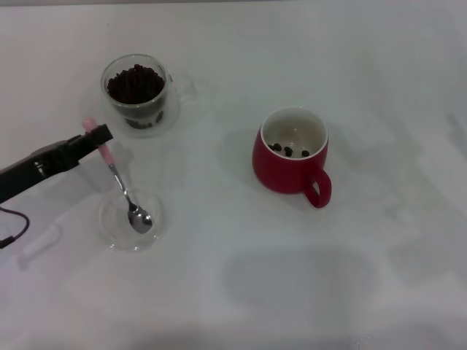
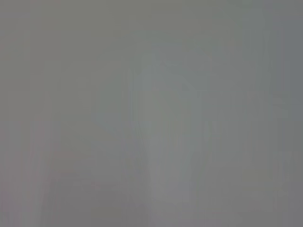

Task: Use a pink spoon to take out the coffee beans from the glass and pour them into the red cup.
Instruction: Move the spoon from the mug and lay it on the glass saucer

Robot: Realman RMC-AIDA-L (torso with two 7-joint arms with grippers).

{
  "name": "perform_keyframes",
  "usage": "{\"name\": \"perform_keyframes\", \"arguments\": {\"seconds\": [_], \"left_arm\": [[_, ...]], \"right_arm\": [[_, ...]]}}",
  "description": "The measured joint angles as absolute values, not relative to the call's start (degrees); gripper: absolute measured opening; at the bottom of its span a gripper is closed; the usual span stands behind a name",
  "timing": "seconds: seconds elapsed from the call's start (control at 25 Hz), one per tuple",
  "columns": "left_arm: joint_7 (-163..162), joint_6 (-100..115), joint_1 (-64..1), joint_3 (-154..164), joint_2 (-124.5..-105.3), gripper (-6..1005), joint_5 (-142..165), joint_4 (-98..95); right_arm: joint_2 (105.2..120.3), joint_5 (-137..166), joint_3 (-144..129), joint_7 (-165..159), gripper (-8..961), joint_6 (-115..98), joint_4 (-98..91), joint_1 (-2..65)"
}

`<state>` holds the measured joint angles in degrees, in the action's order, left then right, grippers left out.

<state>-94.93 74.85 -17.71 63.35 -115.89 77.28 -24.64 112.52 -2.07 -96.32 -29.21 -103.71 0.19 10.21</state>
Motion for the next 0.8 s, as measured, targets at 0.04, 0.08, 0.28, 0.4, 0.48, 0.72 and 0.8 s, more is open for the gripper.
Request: {"name": "perform_keyframes", "arguments": {"seconds": [0.04, 0.08, 0.28, 0.4, 0.48, 0.72, 0.8], "left_arm": [[-95.0, 74.8, -18.1, 63.3, -115.96, 130, 77.6, -24.3], [-95.0, 74.8, -18.4, 63.3, -115.98, 130, 77.7, -23.9], [-95.0, 73.4, -18.8, 63.4, -116.16, 131, 77.8, -23.4], [-94.9, 72.8, -18.7, 63.5, -116.38, 131, 77.8, -23.1], [-94.8, 72.4, -18.8, 63.5, -116.51, 130, 77.9, -22.9], [-94.4, 71.8, -18.8, 63.4, -116.88, 130, 78.4, -22.8], [-94.2, 71.8, -18.9, 63.4, -117.05, 131, 78.4, -22.8]], "right_arm": [[112.53, -2.1, -96.3, -29.2, 845, -103.7, 0.2, 10.2], [112.53, -2.1, -96.3, -29.2, 845, -103.7, 0.2, 10.2], [112.52, -2.0, -96.3, -29.2, 844, -103.9, 0.2, 10.1], [112.50, -2.0, -96.3, -29.2, 844, -103.7, 0.2, 10.3], [112.49, -2.0, -96.3, -29.2, 844, -103.7, 0.2, 10.5], [112.49, -2.0, -96.3, -29.3, 845, -103.7, 0.2, 11.2], [112.49, -1.9, -96.3, -29.3, 844, -103.5, 0.1, 11.2]]}}
